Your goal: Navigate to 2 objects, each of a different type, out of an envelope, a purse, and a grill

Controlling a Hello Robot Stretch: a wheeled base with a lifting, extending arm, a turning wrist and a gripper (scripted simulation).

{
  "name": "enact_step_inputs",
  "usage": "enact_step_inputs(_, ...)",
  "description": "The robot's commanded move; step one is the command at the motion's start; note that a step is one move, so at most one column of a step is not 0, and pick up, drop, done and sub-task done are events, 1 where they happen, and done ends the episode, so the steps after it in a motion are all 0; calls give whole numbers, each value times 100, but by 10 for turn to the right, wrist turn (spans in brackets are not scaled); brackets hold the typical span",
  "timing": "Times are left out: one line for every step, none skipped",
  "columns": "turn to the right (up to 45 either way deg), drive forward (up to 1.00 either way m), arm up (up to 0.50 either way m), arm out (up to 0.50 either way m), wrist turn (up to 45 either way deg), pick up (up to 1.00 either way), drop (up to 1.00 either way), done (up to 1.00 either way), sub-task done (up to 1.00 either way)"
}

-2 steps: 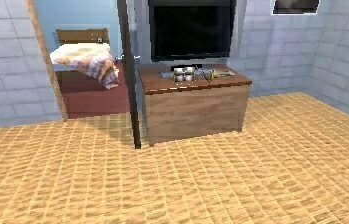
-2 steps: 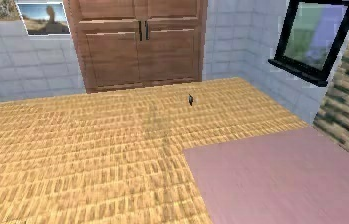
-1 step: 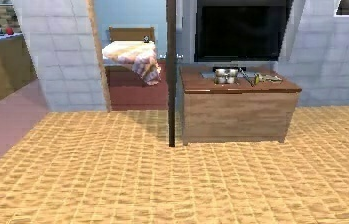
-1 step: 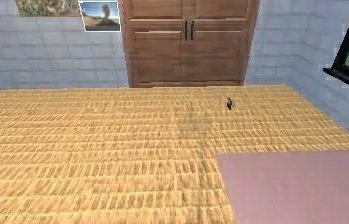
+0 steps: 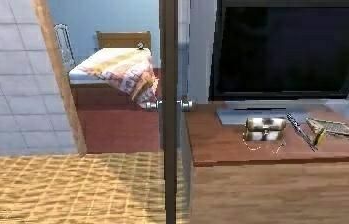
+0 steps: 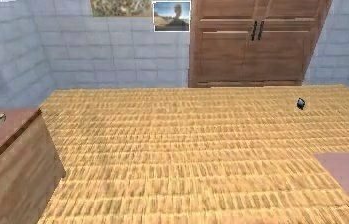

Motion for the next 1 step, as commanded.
enact_step_inputs(-90,0,0,0,0,0,0,0,0)
